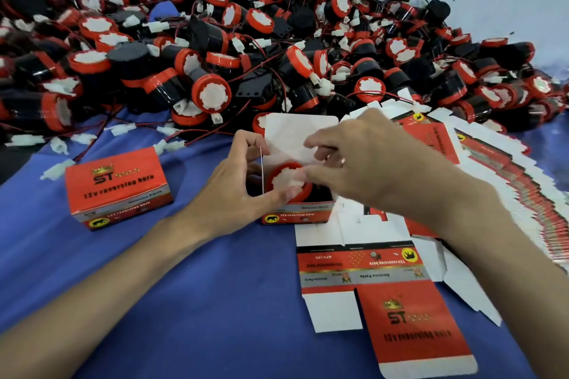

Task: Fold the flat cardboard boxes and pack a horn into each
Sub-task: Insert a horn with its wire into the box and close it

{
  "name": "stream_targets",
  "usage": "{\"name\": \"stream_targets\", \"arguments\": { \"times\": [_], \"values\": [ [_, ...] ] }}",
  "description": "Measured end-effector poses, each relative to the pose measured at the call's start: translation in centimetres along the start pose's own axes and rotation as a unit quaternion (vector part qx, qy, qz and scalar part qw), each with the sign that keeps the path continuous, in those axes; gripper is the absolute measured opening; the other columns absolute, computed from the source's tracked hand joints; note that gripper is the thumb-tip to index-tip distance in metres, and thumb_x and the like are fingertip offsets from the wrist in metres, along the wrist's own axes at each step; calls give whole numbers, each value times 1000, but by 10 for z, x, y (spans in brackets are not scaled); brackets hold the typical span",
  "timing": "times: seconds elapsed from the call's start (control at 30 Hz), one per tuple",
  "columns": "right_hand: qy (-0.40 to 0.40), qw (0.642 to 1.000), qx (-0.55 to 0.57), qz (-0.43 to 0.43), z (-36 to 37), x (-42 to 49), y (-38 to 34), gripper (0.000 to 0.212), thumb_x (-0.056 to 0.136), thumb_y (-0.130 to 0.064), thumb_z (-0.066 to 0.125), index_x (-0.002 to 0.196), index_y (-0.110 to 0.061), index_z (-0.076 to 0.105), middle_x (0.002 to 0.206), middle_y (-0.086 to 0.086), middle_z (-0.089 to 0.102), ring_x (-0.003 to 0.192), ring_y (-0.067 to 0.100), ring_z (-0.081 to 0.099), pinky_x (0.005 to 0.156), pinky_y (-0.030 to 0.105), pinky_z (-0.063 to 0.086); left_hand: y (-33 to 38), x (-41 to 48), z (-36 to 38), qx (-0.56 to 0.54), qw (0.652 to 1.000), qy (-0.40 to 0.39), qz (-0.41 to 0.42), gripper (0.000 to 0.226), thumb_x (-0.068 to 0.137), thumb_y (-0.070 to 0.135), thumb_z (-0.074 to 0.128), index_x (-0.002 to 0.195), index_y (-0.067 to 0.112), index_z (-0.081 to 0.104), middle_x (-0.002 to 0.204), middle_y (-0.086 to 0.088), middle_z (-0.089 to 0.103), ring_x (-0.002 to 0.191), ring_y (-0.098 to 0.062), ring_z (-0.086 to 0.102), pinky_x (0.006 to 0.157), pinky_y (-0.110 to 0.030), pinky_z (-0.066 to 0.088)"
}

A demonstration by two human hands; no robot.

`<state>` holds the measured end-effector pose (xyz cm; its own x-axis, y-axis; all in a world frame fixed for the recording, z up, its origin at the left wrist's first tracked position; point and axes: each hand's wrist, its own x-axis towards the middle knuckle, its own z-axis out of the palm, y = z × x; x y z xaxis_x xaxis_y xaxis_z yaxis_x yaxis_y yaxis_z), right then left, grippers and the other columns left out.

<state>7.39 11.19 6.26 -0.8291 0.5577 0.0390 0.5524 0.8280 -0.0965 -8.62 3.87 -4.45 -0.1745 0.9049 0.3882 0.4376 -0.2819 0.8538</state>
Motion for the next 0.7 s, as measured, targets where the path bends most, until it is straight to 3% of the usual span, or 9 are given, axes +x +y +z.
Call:
{"name": "stream_targets", "arguments": {
  "times": [0.07,0.13,0.2,0.27,0.37,0.43,0.6,0.7],
  "values": [
    [-57,998,-34,7,9,7,-6,38,92,-52,48,77,-18,53,77,-1,49,87,25,50,74,34,43,1,-1,0,13,1000,-1,0,49,65,56,71,94,52,31,95,23,62,84,-7,65,68,-22,52],
    [-92,994,-58,-14,13,12,-13,39,97,-42,45,65,-21,36,70,-2,35,73,19,43,67,31,34,0,-1,0,26,1000,-1,-1,52,63,57,71,96,52,31,95,22,61,83,-6,64,70,-22,51],
    [-84,993,-71,-39,14,13,-18,30,96,-33,48,71,-19,40,68,-2,34,60,9,33,56,27,28,0,-1,-1,29,1000,1,-1,55,62,58,71,99,48,31,98,18,61,86,-5,64,71,-21,51],
    [-42,998,-46,-21,18,13,-19,19,92,-30,54,89,-13,46,71,-3,35,61,11,34,52,27,26,1,-1,-1,25,1000,1,-2,56,62,58,71,101,45,32,102,20,61,91,-3,63,75,-21,52],
    [37,999,-11,22,29,10,-18,24,90,-28,55,102,-8,49,89,5,54,77,23,46,64,29,30,1,-1,0,16,1000,-7,-2,54,64,56,71,101,49,32,105,34,57,92,-1,63,75,-19,52],
    [63,998,0,27,36,6,-18,28,91,-33,54,106,-8,50,100,7,56,85,25,53,69,27,29,2,-1,0,13,1000,-7,-3,56,63,56,71,102,47,32,105,35,57,90,-1,63,73,-15,49],
    [35,999,25,-25,37,4,-12,33,90,-40,59,107,-13,59,99,2,56,91,21,54,71,27,30,0,-1,0,17,1000,-18,4,62,61,55,73,105,44,31,104,36,58,92,0,63,74,-12,47],
    [16,997,67,-44,39,4,-14,60,82,-55,63,130,-22,50,122,-1,57,109,19,53,77,22,33,-2,-1,0,55,998,-25,19,69,59,53,74,109,47,27,107,32,55,98,3,60,78,-14,46]
  ]
}}
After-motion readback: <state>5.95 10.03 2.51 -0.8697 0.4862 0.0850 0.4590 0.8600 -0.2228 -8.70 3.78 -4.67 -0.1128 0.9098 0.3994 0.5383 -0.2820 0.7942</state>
